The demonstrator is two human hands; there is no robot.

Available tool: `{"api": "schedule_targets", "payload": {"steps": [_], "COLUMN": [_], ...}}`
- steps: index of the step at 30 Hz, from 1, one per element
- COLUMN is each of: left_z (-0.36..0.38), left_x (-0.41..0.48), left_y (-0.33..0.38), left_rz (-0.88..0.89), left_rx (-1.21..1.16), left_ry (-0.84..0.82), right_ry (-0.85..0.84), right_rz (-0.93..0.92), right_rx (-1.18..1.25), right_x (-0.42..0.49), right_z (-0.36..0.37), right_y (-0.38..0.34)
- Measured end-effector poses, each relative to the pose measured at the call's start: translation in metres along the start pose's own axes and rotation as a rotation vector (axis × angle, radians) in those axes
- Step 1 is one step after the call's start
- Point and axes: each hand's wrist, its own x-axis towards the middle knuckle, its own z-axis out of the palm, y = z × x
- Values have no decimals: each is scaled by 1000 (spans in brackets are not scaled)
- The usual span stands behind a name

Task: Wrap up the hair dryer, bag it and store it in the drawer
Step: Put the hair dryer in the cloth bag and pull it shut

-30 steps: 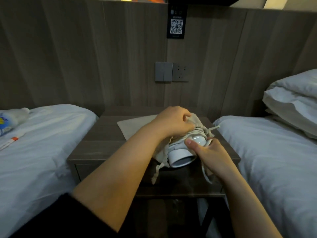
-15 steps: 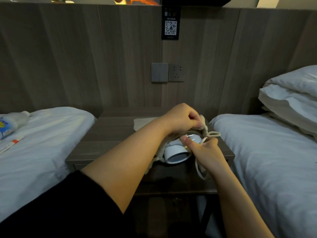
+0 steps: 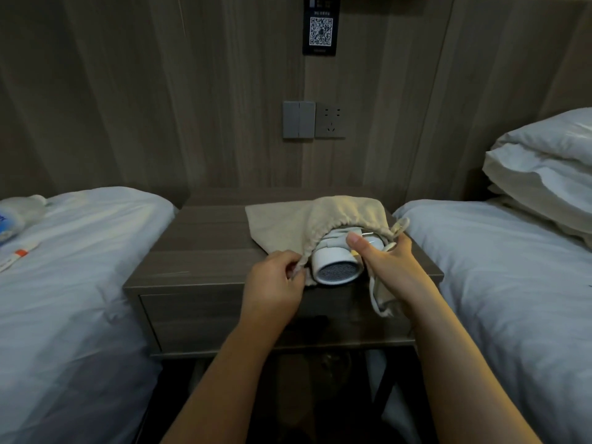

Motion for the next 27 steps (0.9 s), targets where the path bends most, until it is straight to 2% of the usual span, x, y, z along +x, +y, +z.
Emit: {"api": "schedule_targets", "payload": {"steps": [5,8,11,16,20,22,25,27], "left_z": [-5,-4,-7,-13,-19,-21,-24,-27], "left_x": [3,3,7,8,6,6,6,7], "left_y": [5,6,7,4,5,5,3,-1], "left_rz": [60,0,-58,-71,-84,-78,-88,-113], "left_rx": [-116,-202,-203,-206,-237,-233,-243,-246], "left_ry": [54,-58,-154,-75,-76,-99,-97,-64], "right_ry": [59,91,95,39,110,126,116,77], "right_rz": [39,88,211,311,375,403,291,322], "right_rx": [27,73,138,411,585,632,607,631], "right_x": [-1,4,12,65,46,44,34,29], "right_z": [10,17,25,31,49,59,72,75], "right_y": [-3,-7,-17,12,-6,-13,-23,-20]}}
